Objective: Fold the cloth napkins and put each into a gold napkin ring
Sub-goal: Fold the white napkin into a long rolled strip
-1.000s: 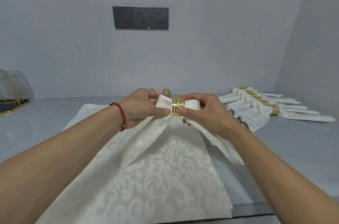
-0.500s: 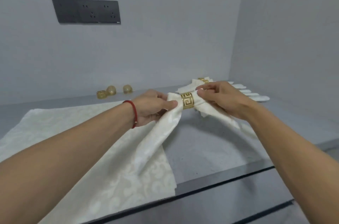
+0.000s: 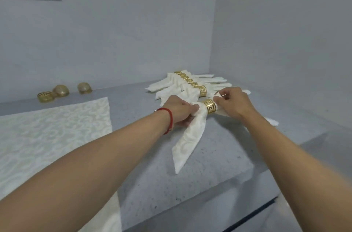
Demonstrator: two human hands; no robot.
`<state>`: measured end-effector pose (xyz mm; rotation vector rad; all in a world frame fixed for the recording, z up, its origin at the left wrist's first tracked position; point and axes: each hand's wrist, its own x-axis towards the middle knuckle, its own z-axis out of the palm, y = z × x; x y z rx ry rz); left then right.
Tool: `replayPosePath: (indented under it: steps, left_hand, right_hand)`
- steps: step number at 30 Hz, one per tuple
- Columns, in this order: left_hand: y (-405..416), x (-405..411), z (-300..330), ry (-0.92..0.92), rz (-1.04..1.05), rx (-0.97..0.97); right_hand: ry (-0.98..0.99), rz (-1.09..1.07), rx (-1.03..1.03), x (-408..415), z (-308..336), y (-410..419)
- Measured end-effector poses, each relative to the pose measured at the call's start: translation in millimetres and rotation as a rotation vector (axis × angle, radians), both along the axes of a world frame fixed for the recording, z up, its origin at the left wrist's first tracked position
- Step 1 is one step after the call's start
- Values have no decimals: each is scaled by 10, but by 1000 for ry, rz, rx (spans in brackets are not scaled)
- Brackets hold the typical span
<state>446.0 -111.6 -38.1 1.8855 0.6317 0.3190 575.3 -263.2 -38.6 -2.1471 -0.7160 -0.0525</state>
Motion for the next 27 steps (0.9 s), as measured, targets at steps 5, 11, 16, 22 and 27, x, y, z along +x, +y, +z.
replayPosePath:
  steps: [5, 11, 16, 22, 27]
  left_hand:
    - [106, 612, -50, 53, 150, 337]
    - [251, 1099, -24, 88, 226, 447]
    - [268, 1264, -56, 105, 257, 502]
    - [274, 1006, 4, 24, 218, 657]
    - [327, 106, 13, 53, 109, 825]
  right_hand:
    - [-142, -249, 10, 236, -265, 217]
    - [-455, -222, 6, 234, -525, 326]
    - [-532, -98, 42, 208, -554, 334]
    - [-617, -108, 25, 195, -539, 298]
    - [-661, -104, 29, -44, -474, 224]
